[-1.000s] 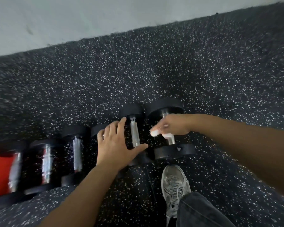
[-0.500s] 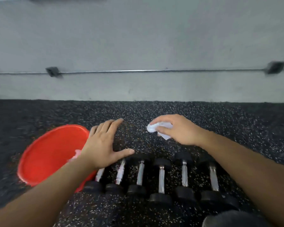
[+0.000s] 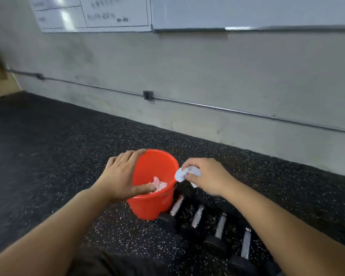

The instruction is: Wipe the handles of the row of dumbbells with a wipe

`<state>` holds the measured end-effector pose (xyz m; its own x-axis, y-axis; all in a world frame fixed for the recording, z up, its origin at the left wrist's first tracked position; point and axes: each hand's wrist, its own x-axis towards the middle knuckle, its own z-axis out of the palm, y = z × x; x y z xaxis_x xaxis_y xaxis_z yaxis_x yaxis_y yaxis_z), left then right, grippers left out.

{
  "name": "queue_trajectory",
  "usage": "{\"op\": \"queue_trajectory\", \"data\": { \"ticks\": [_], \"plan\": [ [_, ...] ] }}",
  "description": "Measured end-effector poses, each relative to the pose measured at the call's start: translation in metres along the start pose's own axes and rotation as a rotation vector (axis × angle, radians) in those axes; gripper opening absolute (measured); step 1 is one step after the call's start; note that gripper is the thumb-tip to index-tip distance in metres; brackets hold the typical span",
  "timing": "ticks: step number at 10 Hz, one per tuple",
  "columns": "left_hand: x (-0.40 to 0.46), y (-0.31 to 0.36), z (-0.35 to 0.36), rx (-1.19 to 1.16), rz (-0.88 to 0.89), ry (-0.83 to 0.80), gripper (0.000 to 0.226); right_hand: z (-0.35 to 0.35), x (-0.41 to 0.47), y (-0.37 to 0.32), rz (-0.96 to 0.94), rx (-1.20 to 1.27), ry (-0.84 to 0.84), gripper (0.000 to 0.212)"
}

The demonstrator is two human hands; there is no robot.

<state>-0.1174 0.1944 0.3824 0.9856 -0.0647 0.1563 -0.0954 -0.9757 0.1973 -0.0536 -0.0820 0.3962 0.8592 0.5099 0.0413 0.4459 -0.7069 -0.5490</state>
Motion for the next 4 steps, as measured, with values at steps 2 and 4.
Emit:
{"op": "queue_trajectory", "data": {
  "ticks": [2, 4],
  "plan": [
    [0.000, -0.007, 0.006, 0.092, -0.036, -0.112, 0.127, 0.046, 0.014, 0.009, 0.152, -0.129, -0.300, 0.027],
    [0.011, -0.016, 0.011, 0.154, -0.167, -0.074, 0.122, 0.070, 0.066, 0.005, 0.164, -0.001, -0.125, 0.039]
  ]
}}
